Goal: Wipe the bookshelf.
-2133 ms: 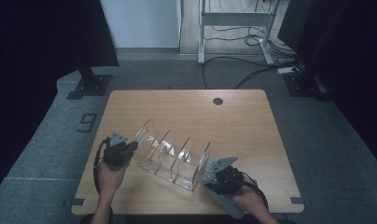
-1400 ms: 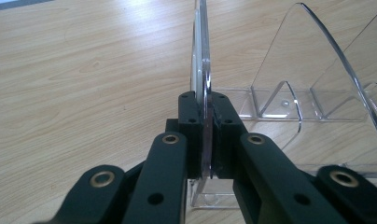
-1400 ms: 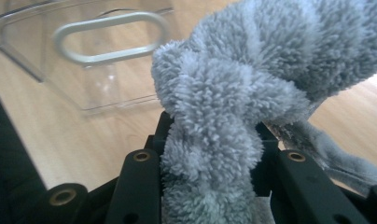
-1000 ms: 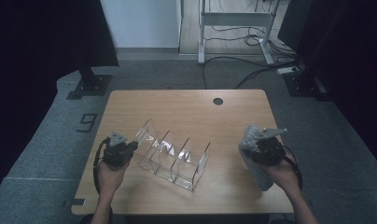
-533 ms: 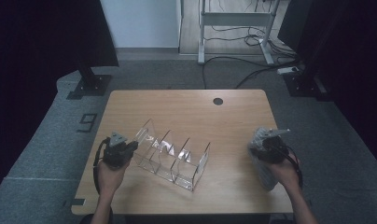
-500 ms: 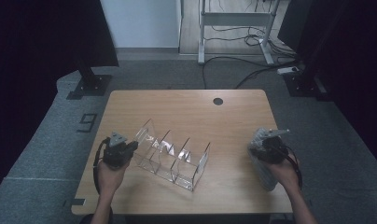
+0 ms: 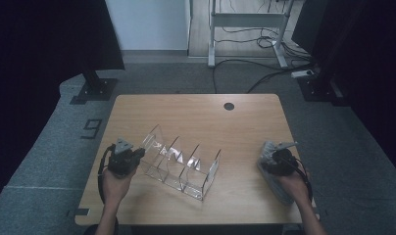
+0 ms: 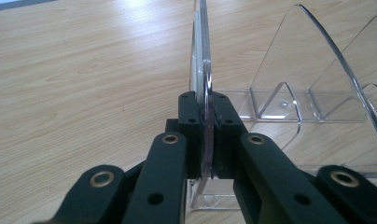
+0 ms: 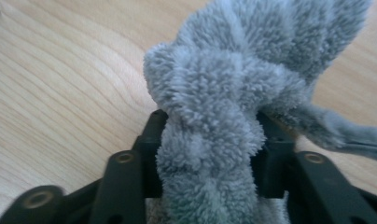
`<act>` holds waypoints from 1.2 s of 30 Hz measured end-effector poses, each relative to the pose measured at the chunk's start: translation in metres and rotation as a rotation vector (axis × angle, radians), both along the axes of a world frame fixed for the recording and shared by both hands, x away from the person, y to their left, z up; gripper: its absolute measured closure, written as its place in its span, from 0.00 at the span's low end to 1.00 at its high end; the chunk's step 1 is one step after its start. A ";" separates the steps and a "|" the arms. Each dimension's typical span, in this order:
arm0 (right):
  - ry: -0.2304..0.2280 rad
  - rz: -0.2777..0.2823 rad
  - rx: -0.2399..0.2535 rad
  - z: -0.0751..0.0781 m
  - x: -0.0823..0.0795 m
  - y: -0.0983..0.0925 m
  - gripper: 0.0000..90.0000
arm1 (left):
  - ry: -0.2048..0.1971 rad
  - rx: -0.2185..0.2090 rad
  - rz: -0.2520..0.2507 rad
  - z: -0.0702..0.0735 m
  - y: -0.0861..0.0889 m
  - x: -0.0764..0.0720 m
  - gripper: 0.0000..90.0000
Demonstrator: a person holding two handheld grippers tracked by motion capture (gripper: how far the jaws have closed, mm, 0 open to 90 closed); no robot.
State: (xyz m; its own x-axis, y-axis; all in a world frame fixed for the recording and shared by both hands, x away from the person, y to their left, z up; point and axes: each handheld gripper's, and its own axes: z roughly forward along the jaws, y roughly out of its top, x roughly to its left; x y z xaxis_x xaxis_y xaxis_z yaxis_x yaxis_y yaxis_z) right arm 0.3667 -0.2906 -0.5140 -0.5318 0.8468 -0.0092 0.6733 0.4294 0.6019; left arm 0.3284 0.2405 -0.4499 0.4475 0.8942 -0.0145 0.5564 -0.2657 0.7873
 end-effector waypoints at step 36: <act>-0.137 0.251 0.139 0.059 -0.002 0.065 0.11 | 0.017 0.040 -0.107 -0.006 0.016 -0.024 0.00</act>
State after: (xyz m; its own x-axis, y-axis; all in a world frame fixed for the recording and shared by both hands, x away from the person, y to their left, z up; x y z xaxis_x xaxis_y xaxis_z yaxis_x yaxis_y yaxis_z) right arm 0.3651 -0.2260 -0.4546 -0.7259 0.6877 0.0120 0.4659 0.4788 0.7441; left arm 0.3043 0.2561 -0.4560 0.5403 0.8414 0.0118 0.5361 -0.3550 0.7659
